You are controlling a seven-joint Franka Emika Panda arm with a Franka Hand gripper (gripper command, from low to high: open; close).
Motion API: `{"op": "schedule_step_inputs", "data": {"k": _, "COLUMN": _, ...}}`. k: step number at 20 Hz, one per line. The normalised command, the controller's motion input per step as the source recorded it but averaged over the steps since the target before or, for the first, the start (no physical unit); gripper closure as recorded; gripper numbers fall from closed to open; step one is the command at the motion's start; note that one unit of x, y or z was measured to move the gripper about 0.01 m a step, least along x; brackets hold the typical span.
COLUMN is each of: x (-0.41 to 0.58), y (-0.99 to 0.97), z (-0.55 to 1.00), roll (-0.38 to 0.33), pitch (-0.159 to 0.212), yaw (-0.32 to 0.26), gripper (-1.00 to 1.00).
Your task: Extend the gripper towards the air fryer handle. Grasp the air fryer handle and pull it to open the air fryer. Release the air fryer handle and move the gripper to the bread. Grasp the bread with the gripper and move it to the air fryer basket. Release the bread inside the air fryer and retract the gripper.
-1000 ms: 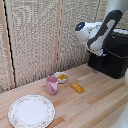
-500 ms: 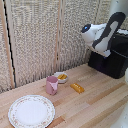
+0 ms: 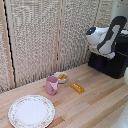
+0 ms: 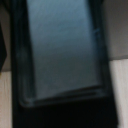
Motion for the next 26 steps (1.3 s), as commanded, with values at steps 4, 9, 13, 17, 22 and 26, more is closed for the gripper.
{"op": "schedule_step_inputs", "data": {"k": 4, "x": 0.141, "y": -0.18, "z": 0.05, "roll": 0.068, "pitch": 0.091, "yaw": 0.093, "gripper": 1.0}}
{"op": "schedule_step_inputs", "data": {"k": 9, "x": 0.045, "y": -0.01, "z": 0.01, "roll": 0.005, "pitch": 0.039, "yaw": 0.005, "gripper": 1.0}}
{"op": "schedule_step_inputs", "data": {"k": 13, "x": 0.097, "y": 0.0, "z": 0.0, "roll": 0.0, "pitch": 0.004, "yaw": -0.008, "gripper": 1.0}}
{"op": "schedule_step_inputs", "data": {"k": 17, "x": 0.114, "y": 0.03, "z": 0.08, "roll": 0.051, "pitch": 0.014, "yaw": -0.008, "gripper": 1.0}}
{"op": "schedule_step_inputs", "data": {"k": 22, "x": 0.151, "y": 0.22, "z": 0.41, "roll": 0.084, "pitch": 0.055, "yaw": -0.003, "gripper": 1.0}}
{"op": "schedule_step_inputs", "data": {"k": 26, "x": 0.074, "y": 0.29, "z": 0.4, "roll": 0.094, "pitch": 0.249, "yaw": -0.01, "gripper": 1.0}}
